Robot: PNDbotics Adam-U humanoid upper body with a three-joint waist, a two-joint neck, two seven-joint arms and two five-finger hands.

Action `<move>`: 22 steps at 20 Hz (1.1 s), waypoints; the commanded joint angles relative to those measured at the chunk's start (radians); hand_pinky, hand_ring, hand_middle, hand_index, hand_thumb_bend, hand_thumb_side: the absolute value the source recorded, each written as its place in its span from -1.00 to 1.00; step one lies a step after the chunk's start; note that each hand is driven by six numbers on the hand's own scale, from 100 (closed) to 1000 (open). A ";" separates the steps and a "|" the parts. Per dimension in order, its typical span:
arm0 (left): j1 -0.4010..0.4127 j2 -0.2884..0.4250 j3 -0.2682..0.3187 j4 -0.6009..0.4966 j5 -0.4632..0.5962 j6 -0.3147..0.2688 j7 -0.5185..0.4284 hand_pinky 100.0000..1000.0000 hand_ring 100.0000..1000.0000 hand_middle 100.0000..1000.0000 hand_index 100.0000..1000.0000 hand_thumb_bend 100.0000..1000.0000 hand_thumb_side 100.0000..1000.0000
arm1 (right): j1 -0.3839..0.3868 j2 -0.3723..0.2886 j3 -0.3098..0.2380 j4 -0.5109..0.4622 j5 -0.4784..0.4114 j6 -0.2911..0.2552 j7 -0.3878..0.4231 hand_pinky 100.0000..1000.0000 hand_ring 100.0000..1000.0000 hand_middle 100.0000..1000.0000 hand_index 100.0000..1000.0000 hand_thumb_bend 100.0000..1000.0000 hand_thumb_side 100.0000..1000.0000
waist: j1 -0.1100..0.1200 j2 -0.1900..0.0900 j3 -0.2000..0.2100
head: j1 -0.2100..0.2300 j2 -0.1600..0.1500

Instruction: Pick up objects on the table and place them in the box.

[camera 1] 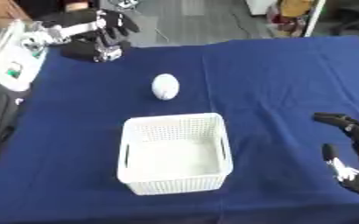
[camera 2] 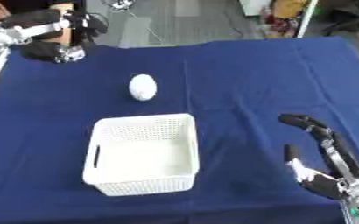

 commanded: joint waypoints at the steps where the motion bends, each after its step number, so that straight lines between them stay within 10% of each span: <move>1: -0.033 -0.003 0.008 0.006 -0.017 -0.029 -0.013 0.34 0.47 0.76 0.81 0.43 0.68 | -0.005 -0.015 0.002 -0.015 -0.007 -0.002 0.006 0.74 0.73 0.52 0.73 -0.98 -0.07 | -0.003 -0.007 -0.003 | -0.007 -0.015; 22: -0.039 -0.082 0.014 0.141 -0.110 -0.088 0.035 0.35 0.46 0.79 0.80 0.32 0.75 | -0.015 -0.013 0.010 -0.016 -0.014 -0.010 0.015 0.74 0.74 0.52 0.73 -0.99 -0.07 | -0.015 0.010 -0.018 | -0.005 -0.026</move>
